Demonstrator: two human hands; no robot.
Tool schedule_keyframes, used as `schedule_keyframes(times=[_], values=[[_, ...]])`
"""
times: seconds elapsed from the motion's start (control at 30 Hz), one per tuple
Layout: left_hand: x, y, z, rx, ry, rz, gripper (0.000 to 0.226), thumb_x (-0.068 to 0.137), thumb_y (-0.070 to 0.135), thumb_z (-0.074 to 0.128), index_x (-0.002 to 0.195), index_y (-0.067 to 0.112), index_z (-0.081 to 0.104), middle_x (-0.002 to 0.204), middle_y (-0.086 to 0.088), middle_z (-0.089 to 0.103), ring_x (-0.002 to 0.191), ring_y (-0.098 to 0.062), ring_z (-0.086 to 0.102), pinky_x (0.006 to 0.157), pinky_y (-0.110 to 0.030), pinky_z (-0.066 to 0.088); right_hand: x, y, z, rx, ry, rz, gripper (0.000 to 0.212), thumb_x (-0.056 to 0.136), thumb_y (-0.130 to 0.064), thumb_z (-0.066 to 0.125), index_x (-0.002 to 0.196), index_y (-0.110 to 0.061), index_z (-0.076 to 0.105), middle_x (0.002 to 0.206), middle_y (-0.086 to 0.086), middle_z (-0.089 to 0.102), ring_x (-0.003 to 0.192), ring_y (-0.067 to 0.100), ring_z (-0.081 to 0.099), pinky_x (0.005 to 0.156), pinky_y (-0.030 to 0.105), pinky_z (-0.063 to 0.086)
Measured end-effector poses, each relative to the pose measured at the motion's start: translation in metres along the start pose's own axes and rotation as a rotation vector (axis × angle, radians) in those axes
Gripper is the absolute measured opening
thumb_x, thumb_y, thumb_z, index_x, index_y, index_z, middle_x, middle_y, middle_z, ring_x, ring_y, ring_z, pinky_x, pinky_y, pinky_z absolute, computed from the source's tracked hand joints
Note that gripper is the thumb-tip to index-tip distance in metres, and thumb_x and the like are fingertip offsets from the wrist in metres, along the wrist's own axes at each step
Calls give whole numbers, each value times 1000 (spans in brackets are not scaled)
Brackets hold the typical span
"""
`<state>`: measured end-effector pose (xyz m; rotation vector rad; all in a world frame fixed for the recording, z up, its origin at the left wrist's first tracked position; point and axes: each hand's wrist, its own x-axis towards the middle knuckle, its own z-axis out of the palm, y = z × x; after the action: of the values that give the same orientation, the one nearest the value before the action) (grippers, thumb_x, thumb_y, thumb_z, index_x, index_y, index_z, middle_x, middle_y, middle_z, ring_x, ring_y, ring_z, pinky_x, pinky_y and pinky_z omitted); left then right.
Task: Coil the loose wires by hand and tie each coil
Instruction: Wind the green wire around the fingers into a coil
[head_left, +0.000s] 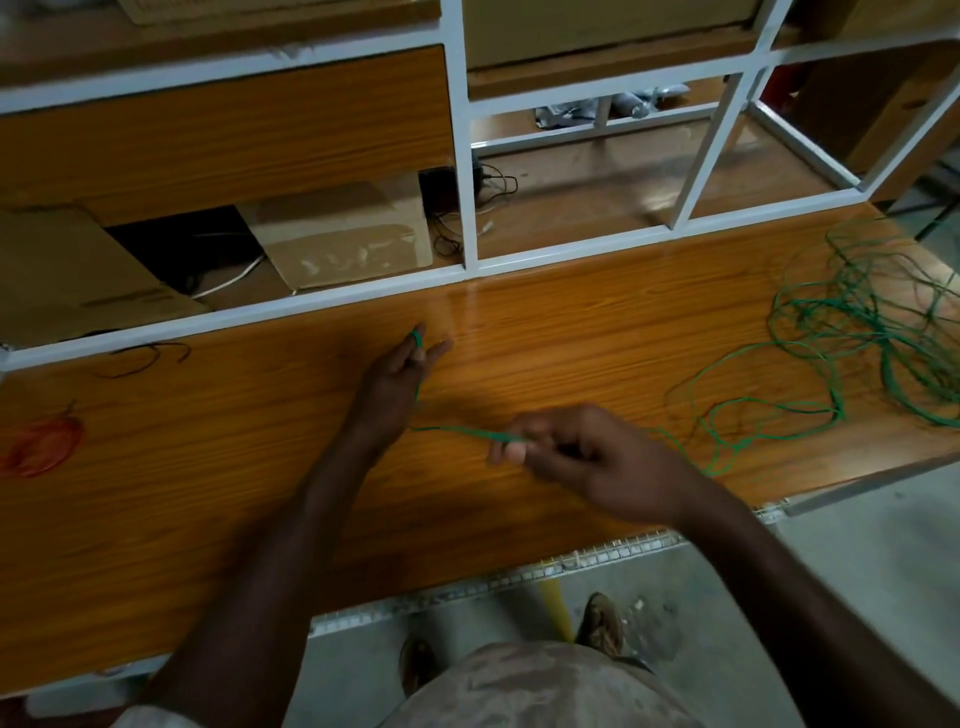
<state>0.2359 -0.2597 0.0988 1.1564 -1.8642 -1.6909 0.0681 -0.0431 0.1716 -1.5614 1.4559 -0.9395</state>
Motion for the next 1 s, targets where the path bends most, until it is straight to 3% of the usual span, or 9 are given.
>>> schedule_keyframes(times=[0.1, 0.17, 0.23, 0.33, 0.5, 0.63, 0.83, 0.9, 1.0], values=[[-11, -10, 11, -19, -106, -76, 43, 115, 18, 40, 158, 24, 40, 116, 25, 72, 125, -19, 53, 82, -37, 50, 11, 10, -30, 50, 220, 2, 25, 113, -16, 51, 103, -7, 71, 64, -9, 46, 52, 0, 40, 53, 13, 32], [-24, -10, 22, -14, -217, -120, 35, 114, 19, 41, 147, 29, 47, 110, 22, 76, 124, -18, 58, 83, -36, 51, 24, 25, -42, 27, 342, 26, 25, 114, -17, 49, 102, -6, 67, 66, -9, 46, 50, 0, 37, 50, 14, 31], [-36, -8, 31, -25, -353, -164, 29, 115, 22, 41, 141, 29, 52, 103, 11, 82, 121, -21, 66, 93, -46, 52, 36, 41, -51, -28, 428, 40, 24, 114, -19, 49, 101, -8, 66, 67, -5, 47, 52, 2, 37, 50, 18, 32], [-51, -5, 37, -190, -517, -216, 37, 107, 25, 52, 144, 22, 53, 86, -15, 79, 115, -41, 71, 104, -63, 50, 49, 64, -59, -94, 483, 59, 23, 114, -20, 51, 98, -11, 66, 67, -7, 48, 54, 2, 39, 53, 20, 32], [-68, -2, 36, -499, -620, -208, 49, 111, 27, 43, 156, 10, 49, 65, -21, 59, 113, -60, 67, 103, -76, 47, 61, 103, -48, -164, 442, 109, 23, 113, -24, 53, 96, -17, 67, 67, -7, 51, 58, 7, 44, 56, 30, 36], [-74, 9, 35, -698, -610, -156, 49, 114, 25, 34, 161, 11, 42, 69, -19, 64, 108, -51, 72, 105, -77, 44, 61, 124, -26, -164, 430, 177, 23, 112, -30, 54, 94, -20, 65, 65, -6, 55, 57, 7, 49, 58, 33, 39], [-65, 21, 35, -853, -486, -84, 48, 116, 25, 32, 160, 11, 45, 83, -16, 74, 117, -52, 68, 99, -73, 50, 49, 131, 6, -127, 356, 188, 22, 110, -40, 51, 96, -28, 62, 73, 8, 62, 67, 26, 61, 67, 46, 48], [-58, 25, 36, -909, -454, -80, 49, 115, 26, 31, 160, 11, 43, 95, -14, 78, 121, -52, 67, 99, -73, 50, 43, 131, 14, -111, 316, 183, 25, 107, -46, 49, 98, -28, 65, 76, 3, 65, 67, 17, 59, 68, 43, 48], [-45, 29, 34, -967, -411, -29, 52, 113, 28, 31, 162, 11, 39, 120, -10, 78, 134, -53, 57, 104, -74, 48, 34, 130, 28, -120, 240, 192, 15, 110, -34, 56, 105, -32, 70, 80, -26, 67, 70, -2, 60, 68, 25, 42]])
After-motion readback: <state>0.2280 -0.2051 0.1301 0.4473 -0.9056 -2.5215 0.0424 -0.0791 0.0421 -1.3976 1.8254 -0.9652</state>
